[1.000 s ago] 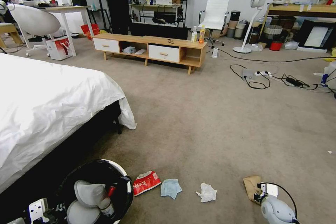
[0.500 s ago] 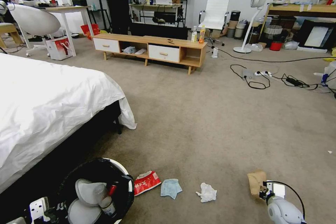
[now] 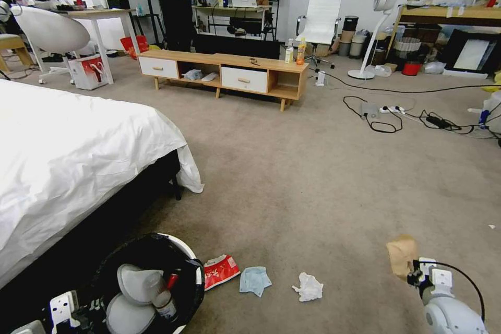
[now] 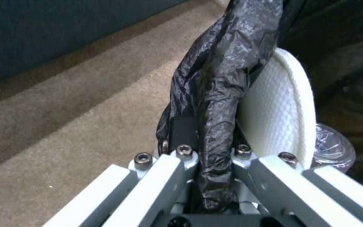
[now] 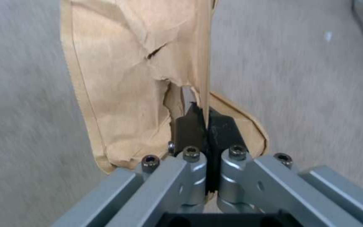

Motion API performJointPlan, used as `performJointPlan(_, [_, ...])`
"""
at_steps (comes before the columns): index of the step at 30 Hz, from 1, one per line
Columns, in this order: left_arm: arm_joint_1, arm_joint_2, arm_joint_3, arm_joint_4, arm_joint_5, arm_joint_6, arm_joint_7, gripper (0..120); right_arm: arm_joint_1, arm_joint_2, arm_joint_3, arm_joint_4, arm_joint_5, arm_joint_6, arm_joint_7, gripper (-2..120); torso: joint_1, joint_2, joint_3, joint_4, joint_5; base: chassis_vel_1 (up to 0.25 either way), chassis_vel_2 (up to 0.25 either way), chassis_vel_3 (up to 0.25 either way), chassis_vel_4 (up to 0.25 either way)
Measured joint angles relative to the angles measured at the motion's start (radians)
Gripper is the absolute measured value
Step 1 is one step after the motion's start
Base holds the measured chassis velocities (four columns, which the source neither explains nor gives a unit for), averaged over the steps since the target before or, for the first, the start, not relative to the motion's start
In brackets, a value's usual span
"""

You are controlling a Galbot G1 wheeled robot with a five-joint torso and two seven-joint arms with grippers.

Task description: Pick up the trash bin and place the garbage on the floor into it.

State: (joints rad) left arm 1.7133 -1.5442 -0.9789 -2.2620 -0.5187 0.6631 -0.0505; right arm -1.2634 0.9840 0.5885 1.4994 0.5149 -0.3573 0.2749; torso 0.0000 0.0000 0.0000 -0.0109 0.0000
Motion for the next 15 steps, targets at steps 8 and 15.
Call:
performJointPlan(8, [-0.032,0.026,-0.002,-0.002,-0.066,0.032,-0.044,2,-0.05,-0.031,0.021,0.248,0.002,0.002,0.023,0,0.0,0.0,0.0,0.0,0.0,0.0,0.0,0.0,0.0])
performJointPlan(15, [-0.052,0.054,-0.019,-0.006,-0.171,0.071,-0.104,2,-0.056,-0.06,0.015,0.395,0.021,-0.001,0.034,0,0.0,0.0,0.0,-0.0002,-0.0002,0.0,0.0,0.0,0.0])
